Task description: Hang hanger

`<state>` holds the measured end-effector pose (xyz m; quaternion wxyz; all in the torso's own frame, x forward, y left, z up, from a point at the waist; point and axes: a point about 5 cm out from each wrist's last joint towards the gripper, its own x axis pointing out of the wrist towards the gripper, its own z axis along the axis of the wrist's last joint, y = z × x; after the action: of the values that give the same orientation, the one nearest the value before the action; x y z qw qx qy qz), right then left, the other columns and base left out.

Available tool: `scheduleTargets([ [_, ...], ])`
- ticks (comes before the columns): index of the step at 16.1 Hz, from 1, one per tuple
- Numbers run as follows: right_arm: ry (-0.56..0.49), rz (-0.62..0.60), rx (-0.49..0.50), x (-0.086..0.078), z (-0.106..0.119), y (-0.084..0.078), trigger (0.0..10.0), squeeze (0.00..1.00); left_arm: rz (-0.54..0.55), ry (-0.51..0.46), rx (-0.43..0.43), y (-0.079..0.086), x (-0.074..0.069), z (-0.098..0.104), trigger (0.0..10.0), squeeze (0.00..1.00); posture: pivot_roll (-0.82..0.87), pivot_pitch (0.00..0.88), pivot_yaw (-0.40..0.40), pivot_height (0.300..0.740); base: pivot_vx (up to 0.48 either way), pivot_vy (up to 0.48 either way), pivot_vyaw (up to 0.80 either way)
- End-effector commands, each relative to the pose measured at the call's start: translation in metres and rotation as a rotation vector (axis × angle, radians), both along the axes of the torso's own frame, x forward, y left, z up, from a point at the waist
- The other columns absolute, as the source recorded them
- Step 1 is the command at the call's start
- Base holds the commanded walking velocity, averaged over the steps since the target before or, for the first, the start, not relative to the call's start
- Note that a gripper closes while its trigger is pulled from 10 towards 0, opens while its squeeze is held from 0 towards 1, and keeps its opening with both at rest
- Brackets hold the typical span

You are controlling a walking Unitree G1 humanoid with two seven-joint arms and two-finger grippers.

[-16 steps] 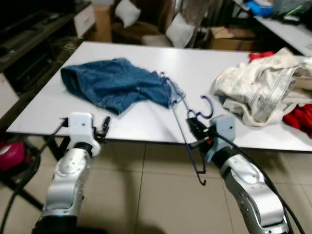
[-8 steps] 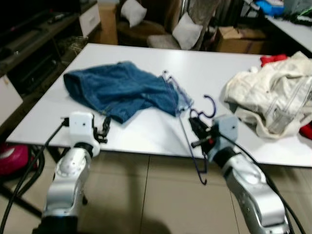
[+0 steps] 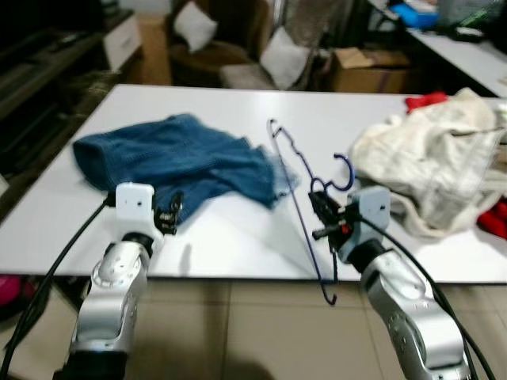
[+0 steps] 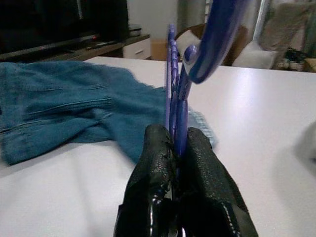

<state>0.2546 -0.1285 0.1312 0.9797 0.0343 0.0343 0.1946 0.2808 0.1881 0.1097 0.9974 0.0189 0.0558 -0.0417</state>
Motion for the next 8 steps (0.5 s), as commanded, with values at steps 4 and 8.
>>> scheduleTargets([
  [4, -0.010, -0.040, 0.000, 0.002, 0.003, -0.009, 10.0, 0.00, 0.123, -0.023, 0.105, 0.020, 0.024, 0.006, 10.0, 0.32, -0.12, 0.000, 0.018, 0.740, 0.000, 0.000, 0.00],
  [8, -0.013, -0.063, -0.006, 0.004, 0.005, -0.013, 10.0, 0.00, 0.134, 0.008, 0.242, 0.043, 0.060, 0.012, 10.0, 0.23, -0.14, 0.000, 0.026, 0.740, 0.000, 0.000, 0.00],
])
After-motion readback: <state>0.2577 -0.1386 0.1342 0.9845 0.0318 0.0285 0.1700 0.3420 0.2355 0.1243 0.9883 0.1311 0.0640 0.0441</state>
